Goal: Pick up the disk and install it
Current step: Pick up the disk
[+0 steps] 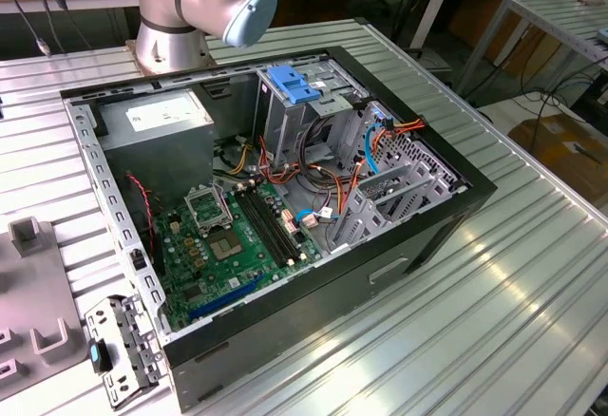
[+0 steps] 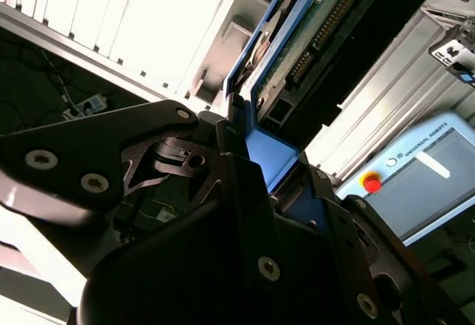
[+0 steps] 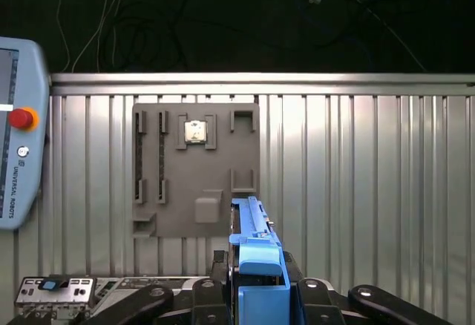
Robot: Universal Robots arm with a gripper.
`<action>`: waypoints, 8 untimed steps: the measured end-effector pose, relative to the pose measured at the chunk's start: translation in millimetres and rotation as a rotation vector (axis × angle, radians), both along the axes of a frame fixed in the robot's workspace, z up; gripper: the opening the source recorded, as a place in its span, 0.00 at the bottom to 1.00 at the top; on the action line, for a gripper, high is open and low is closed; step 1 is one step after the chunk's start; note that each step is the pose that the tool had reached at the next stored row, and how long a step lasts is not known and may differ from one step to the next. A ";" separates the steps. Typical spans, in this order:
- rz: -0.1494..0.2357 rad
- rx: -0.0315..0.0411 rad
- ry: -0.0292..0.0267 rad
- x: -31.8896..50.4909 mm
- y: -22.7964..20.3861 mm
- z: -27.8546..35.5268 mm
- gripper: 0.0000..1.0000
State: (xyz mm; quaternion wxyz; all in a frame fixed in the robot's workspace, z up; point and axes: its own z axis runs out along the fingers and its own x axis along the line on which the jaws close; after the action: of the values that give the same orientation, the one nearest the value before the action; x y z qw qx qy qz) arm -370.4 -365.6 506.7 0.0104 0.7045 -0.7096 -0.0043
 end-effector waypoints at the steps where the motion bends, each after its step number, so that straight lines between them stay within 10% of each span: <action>1: 0.000 0.0001 0.0000 0.2 -1.3 0.0 0.37; 8: 0.000 0.0017 0.0000 2.8 -17.2 -0.3 0.37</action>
State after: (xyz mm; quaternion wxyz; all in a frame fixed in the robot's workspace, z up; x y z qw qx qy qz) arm -367.6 -382.8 506.5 0.0098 0.7045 -0.7096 -0.0050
